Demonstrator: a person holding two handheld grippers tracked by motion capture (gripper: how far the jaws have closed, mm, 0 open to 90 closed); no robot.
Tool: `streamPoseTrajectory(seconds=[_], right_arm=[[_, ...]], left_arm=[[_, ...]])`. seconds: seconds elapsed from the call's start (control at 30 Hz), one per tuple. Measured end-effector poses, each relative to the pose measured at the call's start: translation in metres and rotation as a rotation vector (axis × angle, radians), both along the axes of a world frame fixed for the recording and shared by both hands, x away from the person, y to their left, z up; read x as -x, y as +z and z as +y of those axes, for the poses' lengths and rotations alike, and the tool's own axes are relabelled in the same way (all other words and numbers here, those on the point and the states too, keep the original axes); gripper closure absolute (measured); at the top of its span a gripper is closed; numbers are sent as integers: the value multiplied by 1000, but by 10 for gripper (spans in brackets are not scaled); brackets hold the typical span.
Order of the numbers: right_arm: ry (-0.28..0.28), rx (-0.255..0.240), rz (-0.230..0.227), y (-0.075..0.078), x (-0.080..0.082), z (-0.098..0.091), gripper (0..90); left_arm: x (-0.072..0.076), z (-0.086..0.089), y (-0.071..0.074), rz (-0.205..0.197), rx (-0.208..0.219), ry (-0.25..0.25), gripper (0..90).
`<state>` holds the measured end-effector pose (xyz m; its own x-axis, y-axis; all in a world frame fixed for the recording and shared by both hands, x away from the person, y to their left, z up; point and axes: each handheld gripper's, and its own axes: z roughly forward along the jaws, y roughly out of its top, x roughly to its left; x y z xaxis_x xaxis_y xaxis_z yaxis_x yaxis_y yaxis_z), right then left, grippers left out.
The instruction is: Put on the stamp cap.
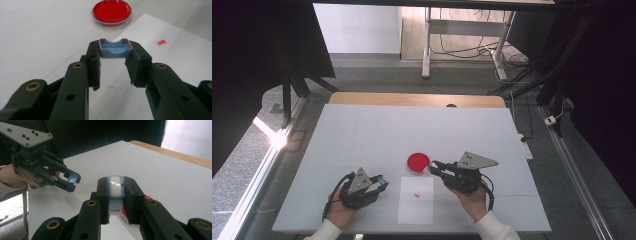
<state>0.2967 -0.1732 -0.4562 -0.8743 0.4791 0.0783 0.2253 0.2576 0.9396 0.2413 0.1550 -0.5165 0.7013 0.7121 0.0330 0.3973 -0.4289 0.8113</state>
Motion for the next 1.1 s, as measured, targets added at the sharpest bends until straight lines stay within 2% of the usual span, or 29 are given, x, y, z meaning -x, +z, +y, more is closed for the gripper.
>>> streamPoseTrajectory(seconds=[0.67,1.1], right_arm=[[-12,-20,-3,3,-1,-2,752],[-19,-44,-8,6,0,-6,752]], left_arm=[[-4,-23,2,2,3,-34,648],[-16,-42,8,0,-5,-54,647]])
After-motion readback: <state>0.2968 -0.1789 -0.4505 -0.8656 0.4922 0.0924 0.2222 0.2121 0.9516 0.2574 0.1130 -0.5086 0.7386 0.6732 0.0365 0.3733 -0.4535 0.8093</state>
